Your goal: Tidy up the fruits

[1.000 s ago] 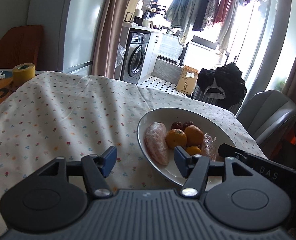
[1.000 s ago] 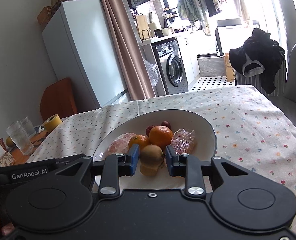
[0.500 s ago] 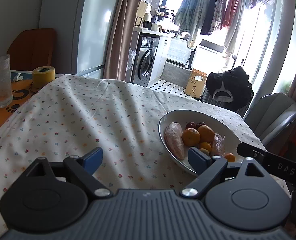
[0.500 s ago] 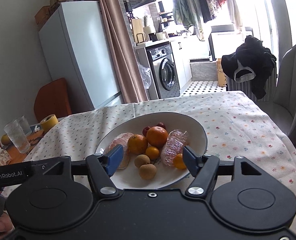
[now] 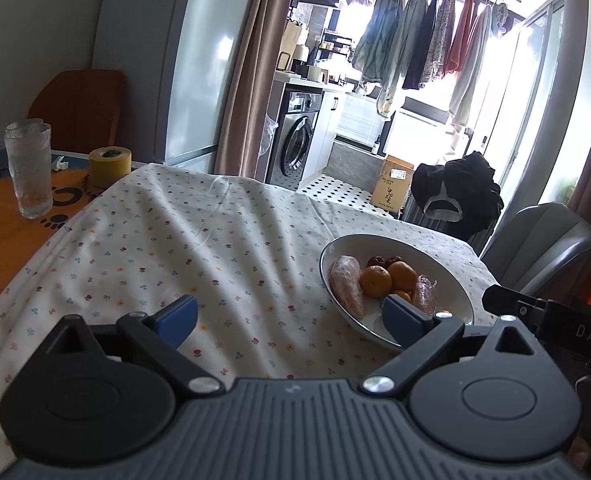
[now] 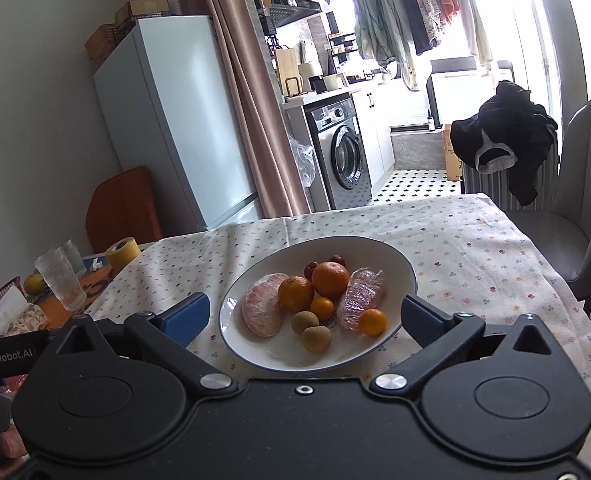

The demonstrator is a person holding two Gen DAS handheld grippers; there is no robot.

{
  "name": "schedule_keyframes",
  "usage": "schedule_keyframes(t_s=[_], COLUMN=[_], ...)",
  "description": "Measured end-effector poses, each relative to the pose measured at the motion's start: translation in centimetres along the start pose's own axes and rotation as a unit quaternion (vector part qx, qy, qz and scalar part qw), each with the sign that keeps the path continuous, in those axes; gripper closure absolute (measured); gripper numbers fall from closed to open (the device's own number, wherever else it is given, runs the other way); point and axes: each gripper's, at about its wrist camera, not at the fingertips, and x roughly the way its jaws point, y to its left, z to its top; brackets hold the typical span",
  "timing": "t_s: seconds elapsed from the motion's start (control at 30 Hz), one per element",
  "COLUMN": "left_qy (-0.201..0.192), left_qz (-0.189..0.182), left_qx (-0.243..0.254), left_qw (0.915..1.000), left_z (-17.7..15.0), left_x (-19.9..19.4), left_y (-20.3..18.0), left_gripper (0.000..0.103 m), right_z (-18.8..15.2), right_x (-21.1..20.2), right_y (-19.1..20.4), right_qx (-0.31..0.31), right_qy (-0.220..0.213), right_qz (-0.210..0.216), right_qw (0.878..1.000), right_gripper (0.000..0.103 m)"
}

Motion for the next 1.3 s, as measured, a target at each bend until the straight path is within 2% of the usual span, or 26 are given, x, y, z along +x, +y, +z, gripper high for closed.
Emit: schedule_keyframes(t_s=[0.3, 0.87, 1.13, 1.3], left_qy=[-0.009, -0.018, -0.020, -0.021], left_qz=[0.007, 0.021, 0.019, 0.013], left_qx=[-0.021, 0.016, 0.031, 0.039], left_qw=[0.9997, 0.9995, 0.9991, 0.9990], left_z=[-0.5, -1.7, -1.4, -1.1], left_x=[-2.9, -8.8, -10.9, -12.0], left_y=[0.3, -0.9, -1.1, -1.8], left_gripper=[0.000, 0.000, 0.000, 0.000], right_z=[0.0, 0.1, 0.4, 0.8], right_x=[-2.2, -6.6, -8.9, -10.4], right_y=[-0.1, 0.3, 1.2, 1.5], right_qx=[-0.014, -0.030, -0.043, -0.057], right_qy=[0.008, 0.008, 0.013, 0.016], right_qz=[0.028, 0.078, 0.104, 0.106], right_qw=[0.999, 0.996, 0.994, 0.993], right_gripper=[0.000, 0.000, 0.000, 0.000])
